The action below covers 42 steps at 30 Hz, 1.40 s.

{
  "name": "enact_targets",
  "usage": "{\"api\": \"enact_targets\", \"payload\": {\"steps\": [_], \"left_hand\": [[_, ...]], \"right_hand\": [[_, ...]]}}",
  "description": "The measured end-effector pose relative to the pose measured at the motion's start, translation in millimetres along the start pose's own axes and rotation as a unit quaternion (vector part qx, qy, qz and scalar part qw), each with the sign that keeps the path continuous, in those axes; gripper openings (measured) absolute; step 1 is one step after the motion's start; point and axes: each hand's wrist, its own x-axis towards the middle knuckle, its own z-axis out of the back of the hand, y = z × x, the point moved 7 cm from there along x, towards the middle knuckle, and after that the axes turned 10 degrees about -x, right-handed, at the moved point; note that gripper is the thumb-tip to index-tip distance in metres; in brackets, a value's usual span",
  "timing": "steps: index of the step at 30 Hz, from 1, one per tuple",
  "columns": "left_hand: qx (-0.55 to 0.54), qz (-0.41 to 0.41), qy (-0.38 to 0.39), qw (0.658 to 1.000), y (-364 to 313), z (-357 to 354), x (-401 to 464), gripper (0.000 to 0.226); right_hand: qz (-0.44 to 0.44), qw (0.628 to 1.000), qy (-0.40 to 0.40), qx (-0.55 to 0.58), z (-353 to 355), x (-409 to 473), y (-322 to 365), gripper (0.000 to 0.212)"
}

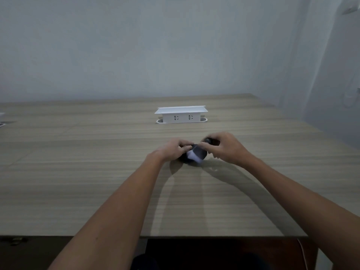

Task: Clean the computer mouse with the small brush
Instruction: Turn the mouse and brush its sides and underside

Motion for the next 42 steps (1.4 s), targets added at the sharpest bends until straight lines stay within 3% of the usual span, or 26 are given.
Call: {"api": "enact_targets", "payload": {"steps": [6, 9, 11, 16, 21, 27, 32, 37, 42], "left_hand": [[0.006, 0.018, -0.002, 1.0, 2, 0, -2, 0.04], [0.0, 0.006, 0.003, 1.0, 0, -1, -2, 0.039], [-0.005, 0.003, 0.004, 1.0, -1, -1, -2, 0.038], [0.002, 0.015, 0.0, 1.0, 2, -1, -2, 0.04], [-0.005, 0.006, 0.002, 1.0, 2, -1, -1, 0.038], [-0.006, 0.018, -0.006, 1.0, 3, -1, -2, 0.039], [0.002, 0.011, 0.0, 1.0, 2, 0, -2, 0.039], [-0.007, 0.017, -0.009, 1.0, 3, 0, -2, 0.039], [-0.015, 0.012, -0.009, 1.0, 2, -1, -2, 0.039]], "right_hand": [[-0.039, 0.988, -0.087, -0.118, 14, 7, -10, 0.021], [-0.002, 0.999, -0.022, -0.032, 5, 4, 0, 0.018], [0.0, 0.999, 0.008, -0.031, -3, 3, 1, 0.016], [-0.056, 0.989, -0.075, -0.118, 12, 6, -18, 0.02], [0.012, 0.998, 0.032, -0.045, -10, -1, 3, 0.02], [-0.046, 0.988, -0.065, -0.132, 9, 6, -17, 0.021], [0.002, 0.998, 0.013, -0.057, -6, 4, 2, 0.017], [-0.042, 0.991, -0.045, -0.122, 8, 5, -16, 0.021], [-0.011, 0.998, 0.021, -0.056, -7, 0, -8, 0.02]]}}
